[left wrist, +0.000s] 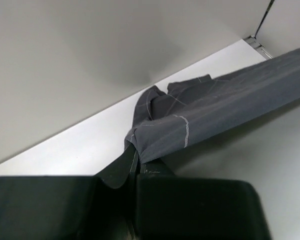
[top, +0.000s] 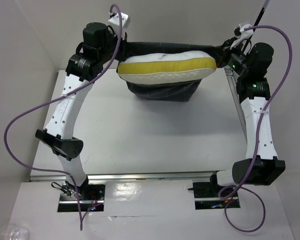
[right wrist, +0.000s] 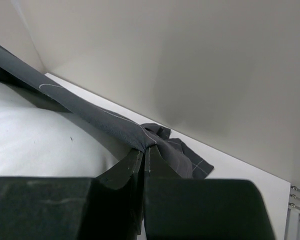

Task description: Put the pillow into the pillowcase

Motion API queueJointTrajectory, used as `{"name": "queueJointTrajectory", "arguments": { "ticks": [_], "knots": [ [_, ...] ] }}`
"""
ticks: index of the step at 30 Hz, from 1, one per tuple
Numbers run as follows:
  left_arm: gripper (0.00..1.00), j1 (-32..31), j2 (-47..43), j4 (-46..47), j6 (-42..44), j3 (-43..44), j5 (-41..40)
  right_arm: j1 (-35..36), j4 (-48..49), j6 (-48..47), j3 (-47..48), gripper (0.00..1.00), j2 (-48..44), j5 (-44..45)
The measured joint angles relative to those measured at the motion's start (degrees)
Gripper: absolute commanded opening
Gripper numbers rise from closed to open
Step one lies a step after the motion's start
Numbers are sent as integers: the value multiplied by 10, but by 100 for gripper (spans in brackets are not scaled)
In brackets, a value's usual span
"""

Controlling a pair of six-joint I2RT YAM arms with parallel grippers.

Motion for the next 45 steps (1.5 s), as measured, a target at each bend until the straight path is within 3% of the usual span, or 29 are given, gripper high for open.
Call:
{"name": "queueJointTrajectory", "arguments": {
  "ticks": [7, 14, 24, 28, 37, 45],
  "knots": [
    [0, 5, -57, 0, -23, -83, 27, 2, 58, -10, -103, 0, -78, -22],
    [0, -45, -143, 3, -2, -92, -23, 3, 106, -34, -97, 0, -141, -26],
    [0, -59, -236, 52, -4, -96, 2, 9, 163, -31, -68, 0, -213, -37],
    [0, -30, -213, 66, -17, -129, 20, 10, 157, -13, -64, 0, -168, -28],
    [0, 32, -24, 94, -55, -176, 29, 23, 83, 4, -92, 0, 69, 27],
    [0, 40, 47, 99, -83, -140, 30, 27, 78, -8, -105, 0, 93, 62]
  ]
}}
